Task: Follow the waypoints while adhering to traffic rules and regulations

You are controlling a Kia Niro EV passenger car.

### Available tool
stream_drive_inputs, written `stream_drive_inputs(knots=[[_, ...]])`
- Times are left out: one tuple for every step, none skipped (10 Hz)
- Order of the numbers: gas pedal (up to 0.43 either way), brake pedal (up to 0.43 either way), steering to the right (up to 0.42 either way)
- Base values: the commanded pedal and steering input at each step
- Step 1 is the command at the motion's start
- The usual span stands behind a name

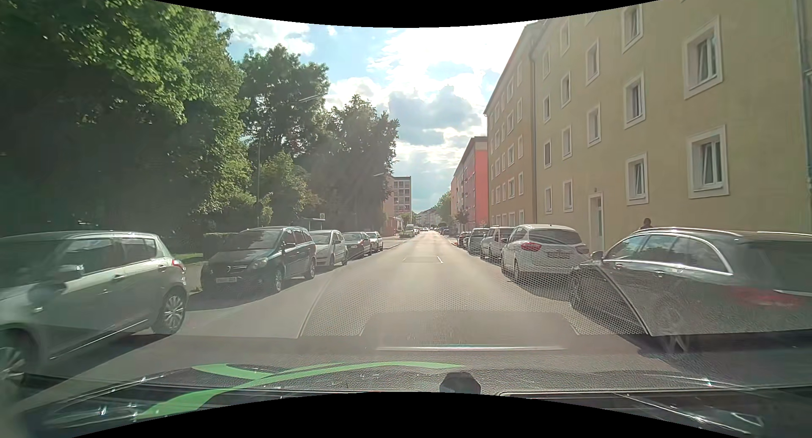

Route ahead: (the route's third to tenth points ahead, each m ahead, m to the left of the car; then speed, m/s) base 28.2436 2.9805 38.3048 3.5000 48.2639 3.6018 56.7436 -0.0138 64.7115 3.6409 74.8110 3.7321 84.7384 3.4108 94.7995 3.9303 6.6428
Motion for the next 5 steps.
stream_drive_inputs(knots=[[0.098, 0.0, -0.002], [0.11, 0.0, -0.002], [0.11, 0.0, -0.002], [0.11, 0.0, -0.002], [0.11, 0.0, -0.002]])
